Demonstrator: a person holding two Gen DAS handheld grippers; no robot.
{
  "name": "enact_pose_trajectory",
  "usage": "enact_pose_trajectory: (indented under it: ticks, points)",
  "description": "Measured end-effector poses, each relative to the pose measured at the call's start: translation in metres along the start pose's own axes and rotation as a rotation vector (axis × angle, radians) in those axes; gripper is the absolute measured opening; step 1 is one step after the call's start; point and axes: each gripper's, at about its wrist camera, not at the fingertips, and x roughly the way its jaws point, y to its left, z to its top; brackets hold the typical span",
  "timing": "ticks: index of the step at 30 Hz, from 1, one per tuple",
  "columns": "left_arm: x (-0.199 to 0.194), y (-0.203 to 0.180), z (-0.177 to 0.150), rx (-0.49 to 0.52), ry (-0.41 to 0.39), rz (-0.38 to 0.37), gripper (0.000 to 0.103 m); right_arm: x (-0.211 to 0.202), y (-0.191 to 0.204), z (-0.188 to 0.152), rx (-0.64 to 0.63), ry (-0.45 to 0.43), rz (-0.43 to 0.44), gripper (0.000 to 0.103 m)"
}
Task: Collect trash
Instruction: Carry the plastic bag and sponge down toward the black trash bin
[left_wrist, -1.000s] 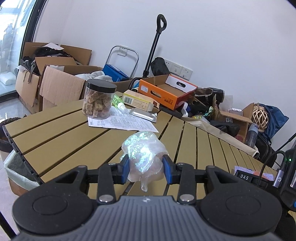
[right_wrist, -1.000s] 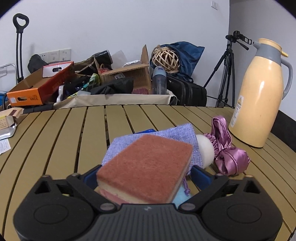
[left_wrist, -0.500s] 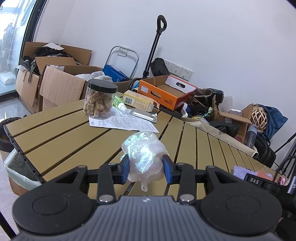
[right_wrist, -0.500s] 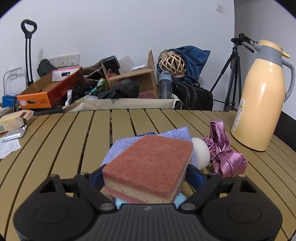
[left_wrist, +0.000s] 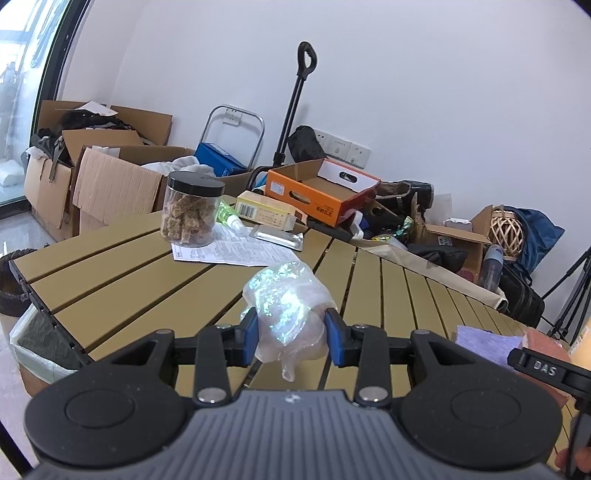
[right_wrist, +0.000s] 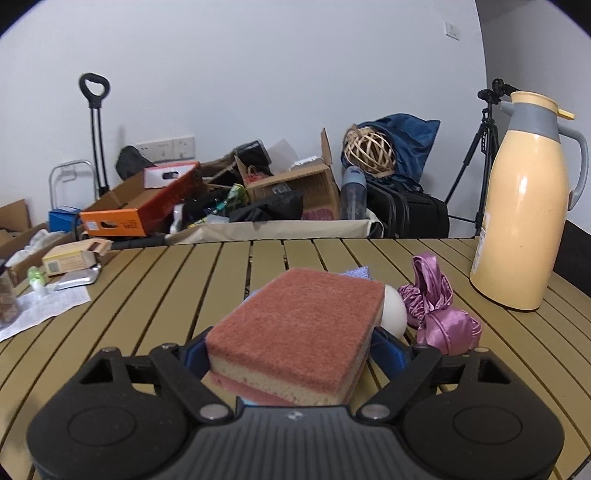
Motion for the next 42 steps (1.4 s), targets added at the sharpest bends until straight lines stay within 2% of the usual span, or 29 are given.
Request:
enact_pose_trajectory:
  ticks: [12,29,42]
  points:
    - [-0.027,-0.011,-0.016,0.025,-0.055,-0.038,0.037,-0.065,-0.033,-0.018,-0.034,-0.059,0.096,0.086]
    - [-0.065,-0.023,-0.041,0.089,-0.088,-0.022,0.037,-0.152,-0.09,-0.059,-0.102,-0.094,0.177,0.086]
    - [-0.122,-0.025,-0.079,0.171,-0.096,-0.064,0.037,-0.195,-0.125,-0.099,-0.106,-0.059,0.227,0.086]
